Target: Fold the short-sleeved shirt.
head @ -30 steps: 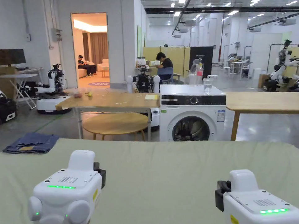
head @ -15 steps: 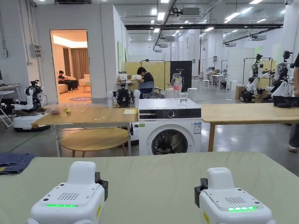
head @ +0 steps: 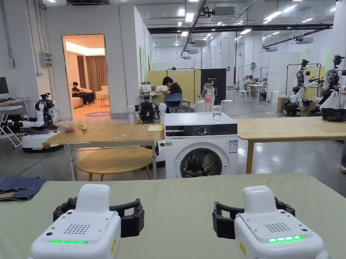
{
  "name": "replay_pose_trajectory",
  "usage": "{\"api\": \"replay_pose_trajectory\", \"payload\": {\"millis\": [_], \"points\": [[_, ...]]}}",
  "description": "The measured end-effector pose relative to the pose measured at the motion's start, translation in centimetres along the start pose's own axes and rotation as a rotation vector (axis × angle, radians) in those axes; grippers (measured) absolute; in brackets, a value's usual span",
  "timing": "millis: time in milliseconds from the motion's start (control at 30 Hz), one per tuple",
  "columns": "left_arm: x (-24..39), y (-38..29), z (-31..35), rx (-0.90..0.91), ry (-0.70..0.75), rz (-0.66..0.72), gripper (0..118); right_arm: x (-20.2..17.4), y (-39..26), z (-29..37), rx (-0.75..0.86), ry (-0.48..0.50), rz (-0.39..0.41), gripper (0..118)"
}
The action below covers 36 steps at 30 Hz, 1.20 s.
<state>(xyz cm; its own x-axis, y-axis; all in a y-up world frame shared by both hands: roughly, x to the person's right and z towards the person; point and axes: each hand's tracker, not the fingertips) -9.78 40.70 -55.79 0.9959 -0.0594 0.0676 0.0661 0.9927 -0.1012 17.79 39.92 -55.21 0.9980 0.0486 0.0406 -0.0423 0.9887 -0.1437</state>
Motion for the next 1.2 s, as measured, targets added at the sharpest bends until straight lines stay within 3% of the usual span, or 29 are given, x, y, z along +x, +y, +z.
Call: {"api": "replay_pose_trajectory", "payload": {"millis": [100, 233, 500, 633, 1200], "points": [[0.0, 0.2, 0.1, 0.003, 0.003, -0.009, 115, 0.4, -0.1, 0.0, -0.006, 0.087, -0.045, 103], [0.0, 0.4, 0.3, 0.015, -0.001, -0.011, 115, -0.2, 0.0, -0.5, -0.04, -0.039, -0.009, 103], [0.1, 0.4, 0.6, 0.015, -0.007, -0.016, 115, 0.1, 0.0, 0.5, 0.02, 0.032, -0.051, 104], [0.2, 0.1, 0.5, 0.004, -0.013, -0.016, 115, -0.1, 0.2, 0.8, 0.036, 0.022, -0.048, 103], [0.1, -0.4, 0.6, 0.0, -0.01, -0.001, 115, 1.1, 1.4, 1.8, 0.035, 0.024, -0.164, 103]]}}
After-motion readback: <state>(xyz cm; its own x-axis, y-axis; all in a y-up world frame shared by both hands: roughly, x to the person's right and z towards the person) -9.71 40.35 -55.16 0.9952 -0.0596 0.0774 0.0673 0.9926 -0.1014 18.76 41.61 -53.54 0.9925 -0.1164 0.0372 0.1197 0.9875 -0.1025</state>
